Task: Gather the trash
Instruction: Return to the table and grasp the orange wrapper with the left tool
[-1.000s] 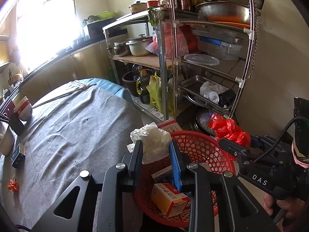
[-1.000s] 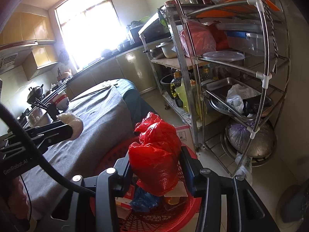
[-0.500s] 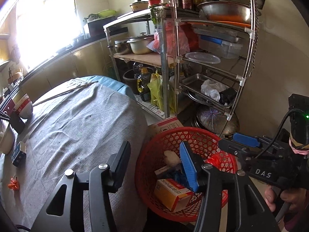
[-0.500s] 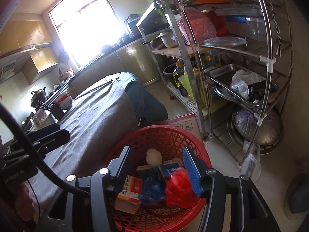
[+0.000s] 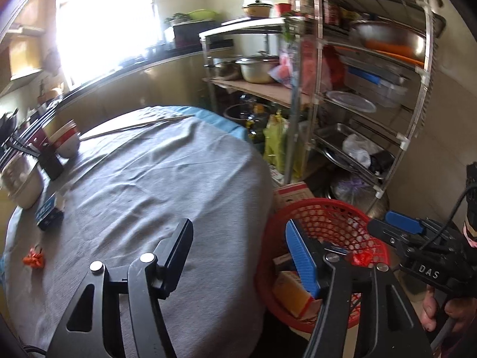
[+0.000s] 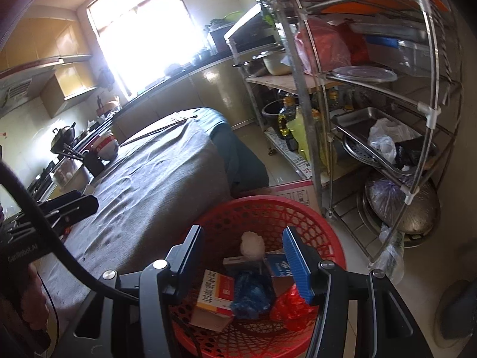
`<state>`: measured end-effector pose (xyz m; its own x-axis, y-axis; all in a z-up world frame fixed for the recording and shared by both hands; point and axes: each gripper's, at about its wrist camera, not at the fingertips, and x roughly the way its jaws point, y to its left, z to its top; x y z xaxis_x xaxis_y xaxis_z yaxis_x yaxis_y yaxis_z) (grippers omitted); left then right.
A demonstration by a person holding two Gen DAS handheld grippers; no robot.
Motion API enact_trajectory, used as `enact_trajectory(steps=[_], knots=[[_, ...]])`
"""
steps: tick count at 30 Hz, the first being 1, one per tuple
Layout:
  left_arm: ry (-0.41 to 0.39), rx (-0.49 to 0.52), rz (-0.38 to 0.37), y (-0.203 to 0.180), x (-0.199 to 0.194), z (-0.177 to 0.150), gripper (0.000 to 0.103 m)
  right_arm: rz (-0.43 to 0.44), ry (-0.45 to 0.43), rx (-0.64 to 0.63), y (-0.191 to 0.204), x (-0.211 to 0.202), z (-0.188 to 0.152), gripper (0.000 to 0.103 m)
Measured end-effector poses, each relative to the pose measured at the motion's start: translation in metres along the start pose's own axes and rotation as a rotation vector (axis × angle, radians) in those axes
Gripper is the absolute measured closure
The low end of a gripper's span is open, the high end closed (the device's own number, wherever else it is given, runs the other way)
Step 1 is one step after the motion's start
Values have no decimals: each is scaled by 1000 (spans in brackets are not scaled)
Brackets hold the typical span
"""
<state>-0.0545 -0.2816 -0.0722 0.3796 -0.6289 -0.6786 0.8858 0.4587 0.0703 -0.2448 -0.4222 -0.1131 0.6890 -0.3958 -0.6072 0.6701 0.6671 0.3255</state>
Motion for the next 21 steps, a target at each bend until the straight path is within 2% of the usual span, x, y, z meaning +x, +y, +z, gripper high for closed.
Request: enact_trajectory(steps=[13, 21], knots=[[-40, -142, 133, 79, -16, -14, 35, 80, 30, -95, 65, 16, 15, 44], [-42, -289, 279, 163, -32, -44, 35, 187, 72, -204, 144, 46, 25, 44]])
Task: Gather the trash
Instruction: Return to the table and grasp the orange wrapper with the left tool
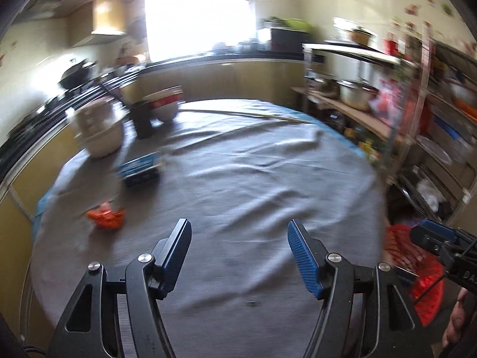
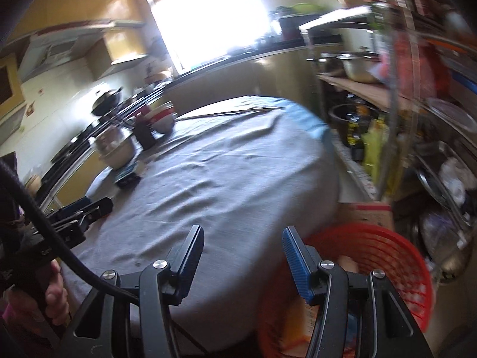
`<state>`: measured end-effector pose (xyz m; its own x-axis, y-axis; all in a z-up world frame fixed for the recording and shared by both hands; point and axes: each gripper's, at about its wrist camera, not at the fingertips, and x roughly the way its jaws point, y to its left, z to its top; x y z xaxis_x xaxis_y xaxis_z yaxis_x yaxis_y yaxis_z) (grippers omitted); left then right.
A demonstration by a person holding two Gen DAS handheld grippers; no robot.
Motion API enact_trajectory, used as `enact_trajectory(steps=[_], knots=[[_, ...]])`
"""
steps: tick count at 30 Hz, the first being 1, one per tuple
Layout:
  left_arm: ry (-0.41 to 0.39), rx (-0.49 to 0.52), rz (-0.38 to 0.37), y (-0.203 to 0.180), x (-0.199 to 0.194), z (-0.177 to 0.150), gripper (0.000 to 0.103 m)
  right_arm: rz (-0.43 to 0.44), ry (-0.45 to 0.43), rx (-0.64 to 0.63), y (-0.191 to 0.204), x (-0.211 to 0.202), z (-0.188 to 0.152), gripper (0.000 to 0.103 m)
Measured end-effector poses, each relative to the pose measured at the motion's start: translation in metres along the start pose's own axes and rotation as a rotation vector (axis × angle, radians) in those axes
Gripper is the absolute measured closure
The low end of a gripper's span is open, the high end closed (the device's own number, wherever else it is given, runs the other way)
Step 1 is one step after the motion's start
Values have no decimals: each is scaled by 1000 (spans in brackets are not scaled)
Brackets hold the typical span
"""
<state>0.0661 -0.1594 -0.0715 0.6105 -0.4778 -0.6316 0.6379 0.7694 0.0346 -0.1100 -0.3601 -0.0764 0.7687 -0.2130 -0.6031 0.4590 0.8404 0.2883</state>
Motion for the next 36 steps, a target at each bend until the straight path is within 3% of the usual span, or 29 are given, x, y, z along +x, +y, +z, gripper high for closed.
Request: enact_trajectory(steps=[7, 15, 23, 26, 31, 33, 36], knots=[[50, -181, 164, 106, 16, -10, 35, 91, 28, -60, 59, 30, 6, 44], [127, -425, 226, 198, 40, -14, 33, 115, 105, -104, 85, 55, -4, 44], [259, -529, 173, 209, 102, 5, 33, 115, 122, -103, 85, 59, -7, 44], [307, -574, 185, 211, 123, 7, 33, 116, 127, -102, 83, 61, -7, 44], [324, -619, 182, 214, 142, 3, 34, 136, 137, -115, 88, 75, 4, 44], [308, -612, 164, 213, 144, 0, 62, 159, 138, -123, 96, 84, 14, 44], [284, -591, 119, 214, 143, -3, 72, 219, 161, -134, 116, 105, 34, 44]])
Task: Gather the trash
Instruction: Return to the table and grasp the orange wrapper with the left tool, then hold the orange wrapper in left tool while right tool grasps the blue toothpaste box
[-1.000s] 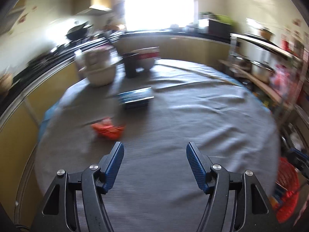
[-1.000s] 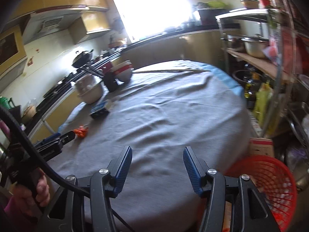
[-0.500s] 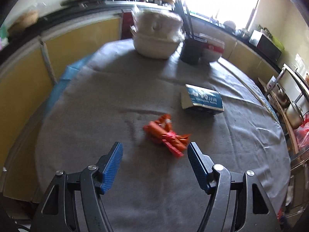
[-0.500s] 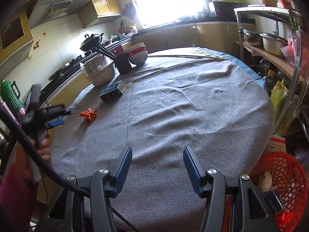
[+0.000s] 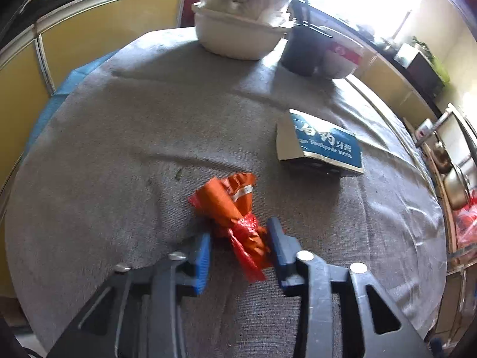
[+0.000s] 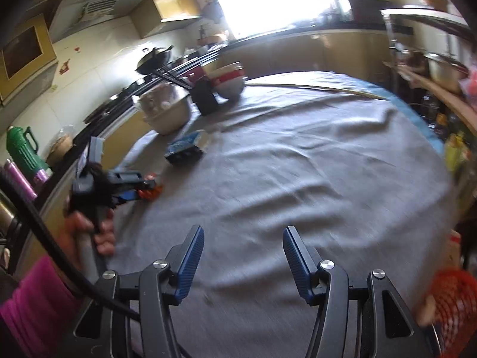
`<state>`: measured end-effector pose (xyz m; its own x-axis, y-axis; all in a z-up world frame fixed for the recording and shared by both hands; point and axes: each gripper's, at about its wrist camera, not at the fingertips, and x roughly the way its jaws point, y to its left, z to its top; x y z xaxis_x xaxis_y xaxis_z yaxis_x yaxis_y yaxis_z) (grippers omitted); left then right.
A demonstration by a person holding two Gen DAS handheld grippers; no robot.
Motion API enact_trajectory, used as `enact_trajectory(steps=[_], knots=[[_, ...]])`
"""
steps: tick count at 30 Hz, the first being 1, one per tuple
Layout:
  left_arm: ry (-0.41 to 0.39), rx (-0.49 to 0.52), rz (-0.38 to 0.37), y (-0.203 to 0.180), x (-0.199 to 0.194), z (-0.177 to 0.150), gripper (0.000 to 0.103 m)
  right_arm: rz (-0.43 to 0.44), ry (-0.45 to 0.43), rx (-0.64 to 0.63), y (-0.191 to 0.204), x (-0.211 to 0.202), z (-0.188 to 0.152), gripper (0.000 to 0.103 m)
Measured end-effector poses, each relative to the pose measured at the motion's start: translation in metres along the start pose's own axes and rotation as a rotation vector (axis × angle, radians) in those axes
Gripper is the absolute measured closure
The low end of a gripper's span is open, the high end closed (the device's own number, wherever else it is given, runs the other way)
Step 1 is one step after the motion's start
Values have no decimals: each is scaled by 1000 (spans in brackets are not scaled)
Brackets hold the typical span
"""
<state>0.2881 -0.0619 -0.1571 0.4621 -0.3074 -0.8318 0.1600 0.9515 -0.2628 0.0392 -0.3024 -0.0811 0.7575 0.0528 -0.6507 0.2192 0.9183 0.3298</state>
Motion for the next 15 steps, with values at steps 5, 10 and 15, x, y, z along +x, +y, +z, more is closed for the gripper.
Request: enact_trajectory(steps=[5, 10, 15], knots=[[2, 32, -45, 14, -12, -7, 76, 104, 19, 38, 24, 46, 41, 34], [-6, 31, -58, 39, -29, -17, 77, 176, 105, 159, 40, 105, 69, 32], [-12, 30, -58, 50, -39, -26, 77, 268, 192, 360, 50, 160, 89, 32]])
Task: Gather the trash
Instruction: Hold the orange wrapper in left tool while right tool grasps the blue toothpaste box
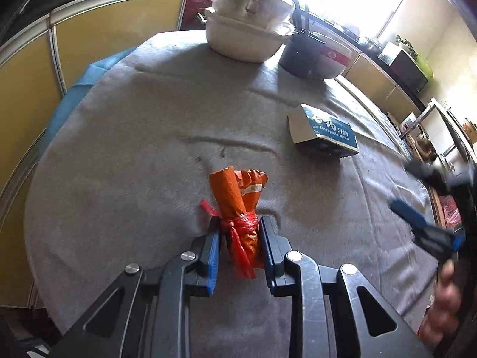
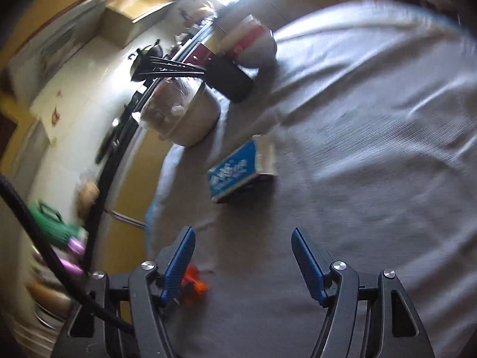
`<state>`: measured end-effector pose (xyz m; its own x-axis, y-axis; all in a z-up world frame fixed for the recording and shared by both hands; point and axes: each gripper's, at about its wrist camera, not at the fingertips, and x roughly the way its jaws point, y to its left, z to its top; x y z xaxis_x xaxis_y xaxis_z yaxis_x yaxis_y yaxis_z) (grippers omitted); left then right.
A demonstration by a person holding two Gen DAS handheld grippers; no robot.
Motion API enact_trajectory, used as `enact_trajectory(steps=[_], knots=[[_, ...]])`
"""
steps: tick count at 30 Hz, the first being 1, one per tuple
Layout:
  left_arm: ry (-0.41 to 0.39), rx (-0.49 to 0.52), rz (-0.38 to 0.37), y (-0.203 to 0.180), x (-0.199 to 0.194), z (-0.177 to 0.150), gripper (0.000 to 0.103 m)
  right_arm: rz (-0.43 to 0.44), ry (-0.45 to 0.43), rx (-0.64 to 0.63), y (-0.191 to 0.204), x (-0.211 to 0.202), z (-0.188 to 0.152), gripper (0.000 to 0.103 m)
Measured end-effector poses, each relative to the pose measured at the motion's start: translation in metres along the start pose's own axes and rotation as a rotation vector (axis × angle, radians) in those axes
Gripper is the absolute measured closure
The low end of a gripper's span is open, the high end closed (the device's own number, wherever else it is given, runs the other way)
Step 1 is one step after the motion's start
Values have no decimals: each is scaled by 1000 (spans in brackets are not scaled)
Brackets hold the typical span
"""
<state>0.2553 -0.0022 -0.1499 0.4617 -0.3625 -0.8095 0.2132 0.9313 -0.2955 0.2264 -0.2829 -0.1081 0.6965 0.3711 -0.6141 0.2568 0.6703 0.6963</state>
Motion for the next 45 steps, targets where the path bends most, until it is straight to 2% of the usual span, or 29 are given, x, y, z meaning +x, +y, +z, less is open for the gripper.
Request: enact_trajectory(steps=[2, 4, 10, 16, 19, 22, 25, 27, 29, 32, 34, 36, 38, 44, 45], knots=[[-13, 3, 3, 1, -2, 0, 77, 31, 25, 74, 5, 19, 10, 32], [-24, 8, 6, 2, -6, 0, 77, 19, 18, 110, 12, 32, 19, 29], [-34, 3, -1, 8, -10, 0, 77, -135, 102, 247, 26, 86, 48, 29], [-36, -13, -8, 18, -10, 1, 77, -259, 47, 314, 38, 110, 71, 29], [-22, -16, -11, 19, -6, -1, 77, -377, 47, 283, 45, 125, 83, 29], [-16, -17, -9, 19, -3, -3, 77, -497, 40, 180, 56, 140, 86, 29], [-19, -11, -5, 18, -2, -4, 77, -579, 33, 70, 63, 151, 84, 28], [-21, -6, -4, 16, -2, -4, 77, -602, 34, -32, 68, 155, 79, 29], [-21, -10, -10, 16, -2, -3, 77, -592, 32, -123, 72, 153, 75, 30], [-21, -14, -12, 15, -3, -5, 77, -549, 50, -197, 72, 142, 70, 39], [-21, -11, -19, 12, -4, -7, 77, -491, 78, -232, 69, 130, 65, 52], [-21, 5, -23, 7, -5, -9, 77, -459, 101, -262, 66, 119, 56, 56], [-20, 17, -24, 2, -5, -10, 77, -462, 116, -308, 61, 110, 47, 63], [-41, 4, -30, 3, -16, -16, 77, -339, 113, -263, 30, 72, 36, 63], [-44, 1, -27, 4, -17, -17, 77, -304, 124, -215, 22, 67, 35, 58]])
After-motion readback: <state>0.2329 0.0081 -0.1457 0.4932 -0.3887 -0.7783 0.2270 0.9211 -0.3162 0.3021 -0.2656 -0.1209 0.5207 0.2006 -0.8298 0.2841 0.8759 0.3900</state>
